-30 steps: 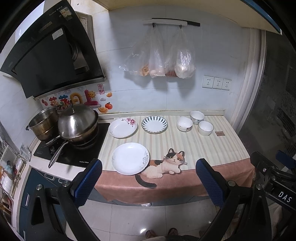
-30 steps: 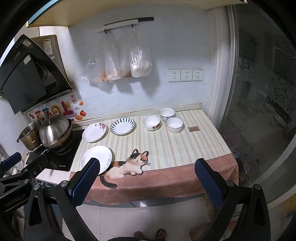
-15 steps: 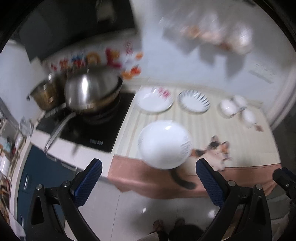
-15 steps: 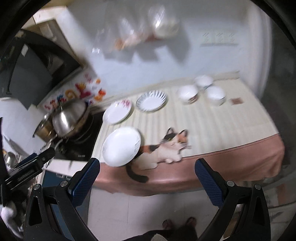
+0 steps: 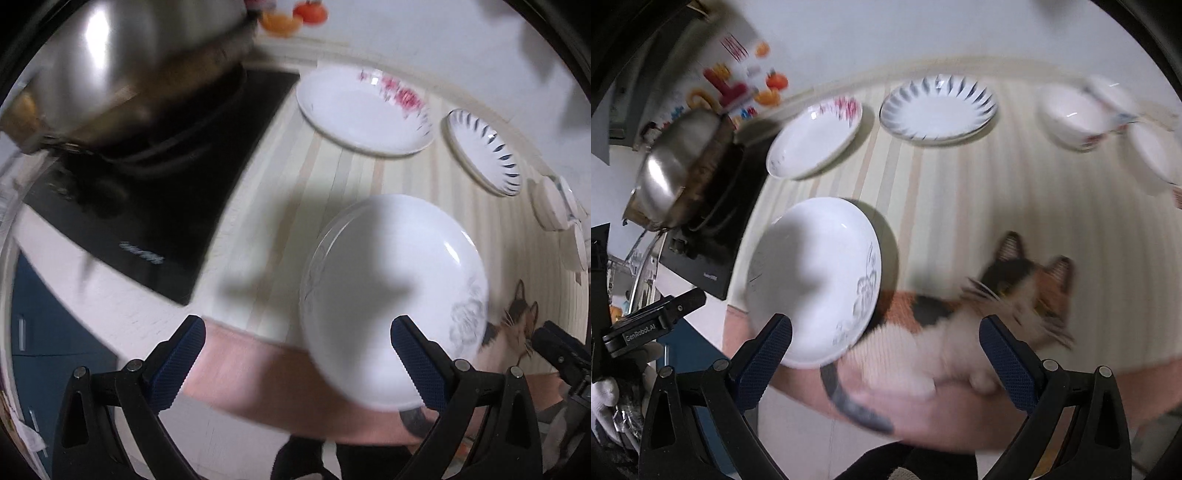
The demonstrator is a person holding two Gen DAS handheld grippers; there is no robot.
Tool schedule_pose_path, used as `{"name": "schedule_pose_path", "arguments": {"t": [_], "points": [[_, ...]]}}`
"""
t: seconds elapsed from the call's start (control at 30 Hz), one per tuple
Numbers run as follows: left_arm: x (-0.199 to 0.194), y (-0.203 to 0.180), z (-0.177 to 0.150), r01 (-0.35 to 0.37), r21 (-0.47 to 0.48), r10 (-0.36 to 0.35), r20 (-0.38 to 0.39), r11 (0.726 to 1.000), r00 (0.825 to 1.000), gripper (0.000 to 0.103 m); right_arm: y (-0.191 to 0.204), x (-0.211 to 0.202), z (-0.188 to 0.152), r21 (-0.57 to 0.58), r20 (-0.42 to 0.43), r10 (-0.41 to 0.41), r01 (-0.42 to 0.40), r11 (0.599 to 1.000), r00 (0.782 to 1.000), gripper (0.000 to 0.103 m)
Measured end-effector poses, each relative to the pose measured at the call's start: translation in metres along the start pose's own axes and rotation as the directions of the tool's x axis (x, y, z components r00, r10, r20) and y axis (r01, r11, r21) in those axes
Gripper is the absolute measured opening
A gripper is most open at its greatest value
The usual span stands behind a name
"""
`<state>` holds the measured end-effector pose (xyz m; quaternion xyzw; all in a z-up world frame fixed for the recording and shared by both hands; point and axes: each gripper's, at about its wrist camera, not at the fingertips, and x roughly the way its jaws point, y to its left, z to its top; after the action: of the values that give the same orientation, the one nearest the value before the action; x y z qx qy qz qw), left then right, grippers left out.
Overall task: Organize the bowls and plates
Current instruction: 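Reach both grippers to the white grey-print plate and grip its rim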
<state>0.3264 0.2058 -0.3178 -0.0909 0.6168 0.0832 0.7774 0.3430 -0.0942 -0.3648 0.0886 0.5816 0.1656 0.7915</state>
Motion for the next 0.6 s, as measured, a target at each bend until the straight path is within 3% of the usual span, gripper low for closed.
{"name": "schedule_pose_path", "arguments": {"t": [0.07, 0.2, 0.27, 0.37, 0.47, 0.5, 0.53, 0.6], "points": [[0.025, 0.002, 0.012, 0.028, -0.009, -0.028, -0.051, 1.0, 0.998, 0.097, -0.002, 0.031, 0.017, -0.001, -0.047, 0.02, -0.02, 1.0, 0.999, 0.098], [0.059, 0.001, 0.026, 0.077, -0.01, -0.078, -0.119, 0.997, 0.99, 0.087, -0.003, 0.089, 0.041, -0.013, -0.155, 0.044, -0.047, 0.999, 0.987, 0.077], [0.072, 0.0, 0.029, 0.078, -0.008, -0.078, -0.15, 0.997, 0.986, 0.076, -0.004, 0.11, 0.047, 0.002, -0.203, 0.081, -0.083, 0.997, 0.976, 0.071], [0.086, -0.001, 0.028, 0.098, -0.005, -0.097, -0.195, 0.995, 0.976, 0.059, -0.004, 0.127, 0.052, 0.026, -0.245, 0.126, -0.124, 0.992, 0.961, 0.053], [0.083, -0.007, 0.025, 0.115, 0.026, -0.108, -0.179, 0.993, 0.978, 0.052, -0.003, 0.136, 0.054, 0.05, -0.273, 0.167, -0.16, 0.986, 0.947, 0.034], [0.081, -0.008, 0.024, 0.118, 0.031, -0.111, -0.176, 0.992, 0.978, 0.05, -0.002, 0.137, 0.055, 0.05, -0.274, 0.171, -0.163, 0.985, 0.946, 0.023], [0.08, -0.01, 0.023, 0.137, 0.034, -0.129, -0.175, 0.99, 0.976, 0.042, -0.001, 0.139, 0.054, 0.055, -0.285, 0.18, -0.172, 0.984, 0.941, 0.018], [0.078, -0.015, 0.02, 0.116, 0.042, -0.107, -0.178, 0.992, 0.978, 0.042, 0.001, 0.14, 0.053, 0.049, -0.288, 0.172, -0.165, 0.985, 0.942, 0.015]]}}
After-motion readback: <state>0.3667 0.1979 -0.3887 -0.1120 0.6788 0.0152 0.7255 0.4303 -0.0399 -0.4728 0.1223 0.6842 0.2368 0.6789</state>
